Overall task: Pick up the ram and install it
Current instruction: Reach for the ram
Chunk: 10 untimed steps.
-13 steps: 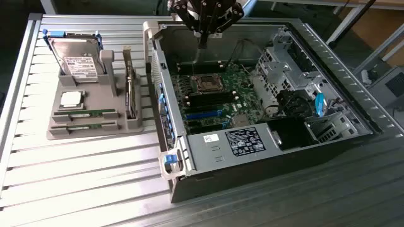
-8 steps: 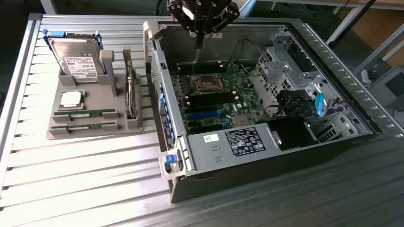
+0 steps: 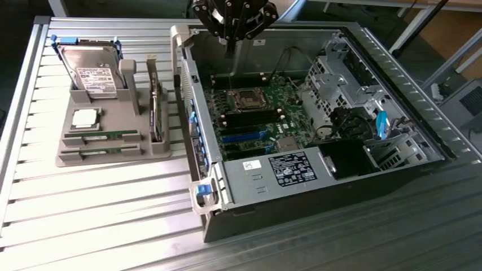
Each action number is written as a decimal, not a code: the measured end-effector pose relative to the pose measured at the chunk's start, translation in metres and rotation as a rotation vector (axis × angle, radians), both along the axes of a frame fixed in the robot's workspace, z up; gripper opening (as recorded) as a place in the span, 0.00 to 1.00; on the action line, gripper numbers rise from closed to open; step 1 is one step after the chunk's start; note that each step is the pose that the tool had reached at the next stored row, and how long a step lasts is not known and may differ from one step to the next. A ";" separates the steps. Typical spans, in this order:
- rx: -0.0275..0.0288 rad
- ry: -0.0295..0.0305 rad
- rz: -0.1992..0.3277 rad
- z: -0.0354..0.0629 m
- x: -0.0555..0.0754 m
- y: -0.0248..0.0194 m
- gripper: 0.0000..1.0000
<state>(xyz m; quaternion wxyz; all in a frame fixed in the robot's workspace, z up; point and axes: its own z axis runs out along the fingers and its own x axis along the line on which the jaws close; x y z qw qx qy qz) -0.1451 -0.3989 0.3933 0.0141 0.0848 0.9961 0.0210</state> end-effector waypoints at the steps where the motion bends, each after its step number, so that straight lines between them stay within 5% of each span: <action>1: 0.0000 -0.0001 0.000 0.0000 -0.002 0.0000 0.09; 10: -0.0001 0.0000 0.000 0.0000 -0.021 0.0000 0.09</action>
